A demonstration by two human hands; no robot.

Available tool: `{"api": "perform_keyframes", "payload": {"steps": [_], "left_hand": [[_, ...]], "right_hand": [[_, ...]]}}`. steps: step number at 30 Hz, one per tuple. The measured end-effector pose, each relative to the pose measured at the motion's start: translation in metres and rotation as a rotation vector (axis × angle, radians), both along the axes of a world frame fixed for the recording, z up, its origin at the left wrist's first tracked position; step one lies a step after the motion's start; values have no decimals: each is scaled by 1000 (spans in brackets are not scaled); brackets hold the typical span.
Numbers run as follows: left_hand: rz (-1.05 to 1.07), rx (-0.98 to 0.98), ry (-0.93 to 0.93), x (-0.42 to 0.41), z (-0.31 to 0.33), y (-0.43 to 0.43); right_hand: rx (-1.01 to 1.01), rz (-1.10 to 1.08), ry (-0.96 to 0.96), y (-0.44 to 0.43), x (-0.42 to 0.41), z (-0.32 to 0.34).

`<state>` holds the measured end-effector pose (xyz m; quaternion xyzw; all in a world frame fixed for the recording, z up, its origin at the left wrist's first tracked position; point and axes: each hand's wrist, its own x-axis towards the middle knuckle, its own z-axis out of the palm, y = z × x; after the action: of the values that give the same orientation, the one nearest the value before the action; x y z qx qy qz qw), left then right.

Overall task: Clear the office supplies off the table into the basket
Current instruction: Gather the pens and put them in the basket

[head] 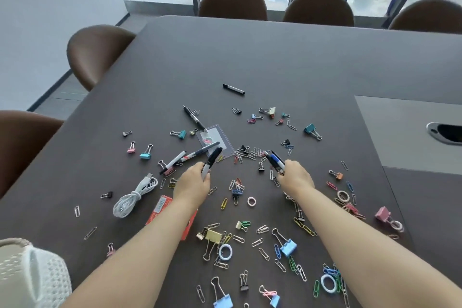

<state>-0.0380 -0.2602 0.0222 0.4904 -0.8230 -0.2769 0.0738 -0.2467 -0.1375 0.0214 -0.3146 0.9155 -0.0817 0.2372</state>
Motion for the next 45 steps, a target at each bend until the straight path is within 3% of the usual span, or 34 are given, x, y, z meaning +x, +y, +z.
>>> {"api": "perform_keyframes", "payload": {"steps": [8,15,20,25,35,39,45], "left_hand": [[109,-51,-148,36,5,-77],[-38,-9,-231,33,-5,-129],[-88,47,-332,37,-19,-134],[111,136,-133,54,-22,-143],[163,249,43,52,-22,-145],[232,292,111,30,-22,-150],[172,150,59,-19,-18,-162]], "right_hand": [[-71,106,-26,-56,58,13],[-204,208,16,-106,83,2],[-173,285,36,-129,90,-3],[-53,417,60,-155,103,-10],[-40,463,140,-150,100,-24],[-123,302,175,-136,75,-23],[-95,99,114,-122,37,-25]]}}
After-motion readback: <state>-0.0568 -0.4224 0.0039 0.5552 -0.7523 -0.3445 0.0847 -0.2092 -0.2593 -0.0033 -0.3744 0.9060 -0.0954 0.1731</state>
